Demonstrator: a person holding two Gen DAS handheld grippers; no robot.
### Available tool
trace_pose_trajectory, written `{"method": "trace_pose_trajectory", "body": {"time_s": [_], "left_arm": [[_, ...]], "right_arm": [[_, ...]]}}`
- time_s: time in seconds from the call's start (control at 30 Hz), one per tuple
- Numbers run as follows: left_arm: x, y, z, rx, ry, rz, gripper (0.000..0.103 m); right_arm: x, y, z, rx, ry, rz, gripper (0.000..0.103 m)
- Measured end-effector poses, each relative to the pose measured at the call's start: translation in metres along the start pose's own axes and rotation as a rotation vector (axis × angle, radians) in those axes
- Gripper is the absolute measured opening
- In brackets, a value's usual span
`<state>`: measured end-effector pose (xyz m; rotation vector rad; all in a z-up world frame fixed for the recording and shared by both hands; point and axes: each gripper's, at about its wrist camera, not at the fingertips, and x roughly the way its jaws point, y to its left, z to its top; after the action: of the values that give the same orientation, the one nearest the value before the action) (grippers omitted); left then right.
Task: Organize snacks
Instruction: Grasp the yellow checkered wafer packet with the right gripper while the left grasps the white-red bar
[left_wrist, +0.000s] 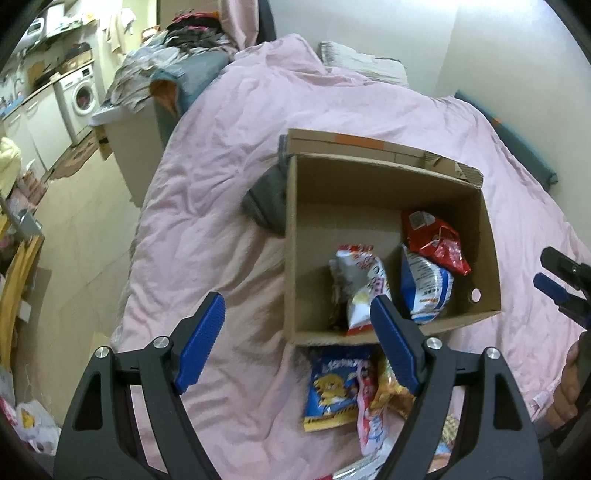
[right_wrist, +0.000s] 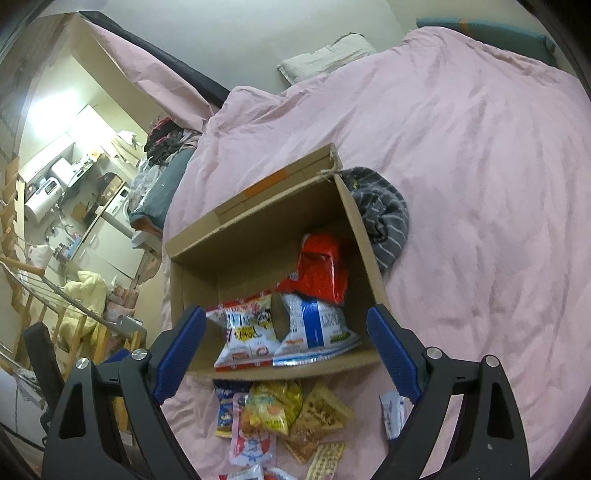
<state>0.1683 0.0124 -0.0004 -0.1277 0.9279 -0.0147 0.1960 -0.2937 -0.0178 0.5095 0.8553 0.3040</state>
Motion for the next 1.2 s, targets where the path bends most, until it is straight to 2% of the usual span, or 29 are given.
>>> {"method": "trace_pose_trajectory", "body": {"time_s": [0.2,0.3,0.43,0.6,0.77,0.9,1.0,1.1,1.13,1.2], "left_arm": [[-0.005,0.013,-0.019,-0.040,0.041,-0.005,0.078],[-0.006,0.014,-0.030,-0.042,0.068,0.001,0.078],[-0.002,0.014,-0.048,-0.034,0.125,-0.007,0.078],[0.001,0.010,-0.069,-0.022,0.185,-0.025,0.078],[0.007,-0.003,-0.082,0.037,0.254,-0.045,0.078],[0.015,-0.013,-0.091,0.098,0.321,-0.075,0.078],[0.023,-0.025,-0.106,0.214,0.376,-0.052,0.078],[0.031,-0.040,-0.124,0.321,0.448,-0.087,0.078],[0.032,-0.044,-0.128,0.340,0.466,-0.104,0.078],[0.034,-0.051,-0.135,0.375,0.482,-0.124,0.078]], "right_arm": [[-0.006,0.002,-0.020,-0.019,0.040,-0.021,0.091],[-0.006,0.001,-0.034,-0.022,0.087,-0.024,0.091],[0.009,-0.004,-0.064,-0.025,0.257,-0.033,0.091],[0.042,-0.020,-0.111,-0.004,0.517,-0.097,0.090],[0.067,-0.014,-0.126,-0.071,0.615,-0.121,0.073],[0.081,-0.007,-0.132,-0.127,0.643,-0.171,0.068],[0.086,0.000,-0.134,-0.185,0.645,-0.202,0.064],[0.088,0.006,-0.136,-0.229,0.650,-0.214,0.049],[0.088,0.007,-0.135,-0.242,0.647,-0.219,0.037],[0.086,0.009,-0.134,-0.255,0.634,-0.221,0.031]]}}
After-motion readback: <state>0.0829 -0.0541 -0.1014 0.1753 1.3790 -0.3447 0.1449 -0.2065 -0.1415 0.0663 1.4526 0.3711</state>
